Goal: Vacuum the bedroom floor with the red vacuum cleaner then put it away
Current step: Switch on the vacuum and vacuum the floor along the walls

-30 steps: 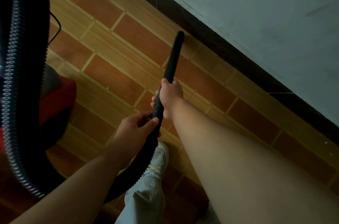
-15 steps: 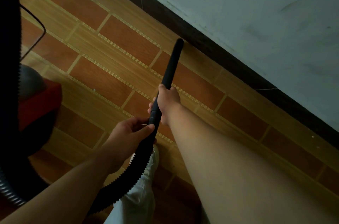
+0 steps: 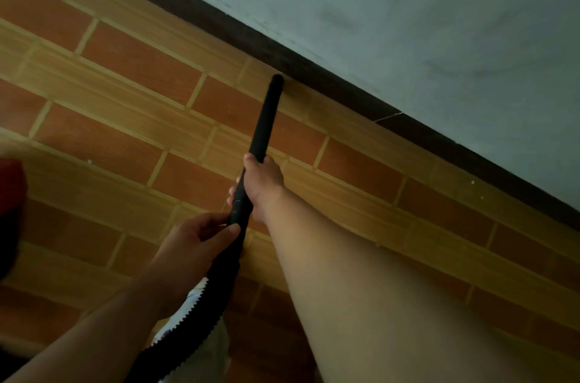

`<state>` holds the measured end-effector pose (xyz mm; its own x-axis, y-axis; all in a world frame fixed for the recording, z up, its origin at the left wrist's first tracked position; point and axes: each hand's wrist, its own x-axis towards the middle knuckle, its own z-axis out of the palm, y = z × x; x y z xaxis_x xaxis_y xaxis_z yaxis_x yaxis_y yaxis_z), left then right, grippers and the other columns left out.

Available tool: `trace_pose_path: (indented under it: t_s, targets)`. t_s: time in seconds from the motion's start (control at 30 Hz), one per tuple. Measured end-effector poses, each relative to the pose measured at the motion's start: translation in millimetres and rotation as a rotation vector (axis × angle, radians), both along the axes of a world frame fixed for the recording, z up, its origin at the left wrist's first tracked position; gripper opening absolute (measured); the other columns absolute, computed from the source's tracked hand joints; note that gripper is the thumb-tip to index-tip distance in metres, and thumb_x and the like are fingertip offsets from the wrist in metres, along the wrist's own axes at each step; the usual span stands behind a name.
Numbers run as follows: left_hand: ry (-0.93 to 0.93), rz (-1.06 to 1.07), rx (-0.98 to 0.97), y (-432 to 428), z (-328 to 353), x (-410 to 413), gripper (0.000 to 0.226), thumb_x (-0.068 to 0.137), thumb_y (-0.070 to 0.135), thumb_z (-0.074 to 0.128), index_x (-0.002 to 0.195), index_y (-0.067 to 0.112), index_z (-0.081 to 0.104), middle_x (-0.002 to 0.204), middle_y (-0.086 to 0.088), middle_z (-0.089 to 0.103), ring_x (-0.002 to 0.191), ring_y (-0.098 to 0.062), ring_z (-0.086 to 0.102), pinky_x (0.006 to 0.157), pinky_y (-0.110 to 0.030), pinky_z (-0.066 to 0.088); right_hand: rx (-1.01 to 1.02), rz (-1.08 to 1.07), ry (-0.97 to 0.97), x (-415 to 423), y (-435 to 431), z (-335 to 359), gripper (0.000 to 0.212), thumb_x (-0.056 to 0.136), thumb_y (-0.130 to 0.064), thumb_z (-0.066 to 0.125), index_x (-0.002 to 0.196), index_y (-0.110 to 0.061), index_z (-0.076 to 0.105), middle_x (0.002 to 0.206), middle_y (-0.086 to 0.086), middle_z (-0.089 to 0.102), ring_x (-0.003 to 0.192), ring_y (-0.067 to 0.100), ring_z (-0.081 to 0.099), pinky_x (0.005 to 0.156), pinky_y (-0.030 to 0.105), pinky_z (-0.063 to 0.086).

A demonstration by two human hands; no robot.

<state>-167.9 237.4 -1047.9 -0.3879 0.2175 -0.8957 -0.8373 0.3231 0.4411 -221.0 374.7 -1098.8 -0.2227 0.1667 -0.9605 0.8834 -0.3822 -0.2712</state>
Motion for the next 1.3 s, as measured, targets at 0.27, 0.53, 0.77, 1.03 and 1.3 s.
trace_pose_path:
  t_s: [0.27,0.53,0.77,1.03,1.3]
  targets:
    - [-0.002,-0.142,0.022,9.5,-4.4,1.9,0.019,0.096,0.019,0.066,0.112,0.023,0.076,0.095,-0.013,0.077,0.093,-0.039,0.073,0.084,-0.051,0.060,0.110,-0.161,-0.063,22.4,16.1,0.8,0.030,0.111,-0.036,0.039,0.137,-0.022,0.044,0.088,0.006,0.056,0.062,0.019,0.054,0.055,0.031,0.051]
    - [-0.007,-0.256,-0.003,60.3,-7.8,17.1,0.017,0.098,0.020,0.064,0.113,0.014,0.070,0.092,-0.010,0.078,0.084,-0.030,0.076,0.077,-0.046,0.059,0.094,-0.252,-0.096,50.9,64.2,3.7,0.030,0.111,-0.037,0.039,0.136,-0.021,0.044,0.088,0.008,0.057,0.065,0.023,0.055,0.061,0.036,0.053]
    - [0.041,-0.352,-0.017,117.0,-6.3,35.4,0.032,0.096,0.024,0.069,0.126,0.021,0.060,0.092,-0.011,0.077,0.086,-0.039,0.075,0.072,-0.061,0.061,0.069,-0.344,-0.118,89.0,119.2,3.7,0.030,0.111,-0.032,0.044,0.137,-0.017,0.048,0.090,0.009,0.053,0.063,0.024,0.055,0.061,0.037,0.055]
    - [0.066,-0.436,-0.068,181.2,-8.3,73.5,0.019,0.099,0.028,0.063,0.118,0.021,0.063,0.092,-0.007,0.078,0.088,-0.037,0.075,0.079,-0.061,0.060,0.032,-0.400,-0.111,133.5,184.1,3.8,0.028,0.109,-0.030,0.049,0.135,-0.019,0.048,0.108,0.009,0.060,0.086,0.029,0.072,0.080,0.041,0.064]
    - [0.061,-0.432,-0.088,232.1,-6.6,116.2,0.019,0.100,0.026,0.061,0.119,0.020,0.065,0.094,-0.007,0.078,0.090,-0.035,0.075,0.082,-0.058,0.061,0.029,-0.422,-0.025,182.5,237.1,-4.5,0.031,0.108,-0.024,0.051,0.137,-0.026,0.041,0.105,0.007,0.056,0.076,0.029,0.070,0.074,0.051,0.065]
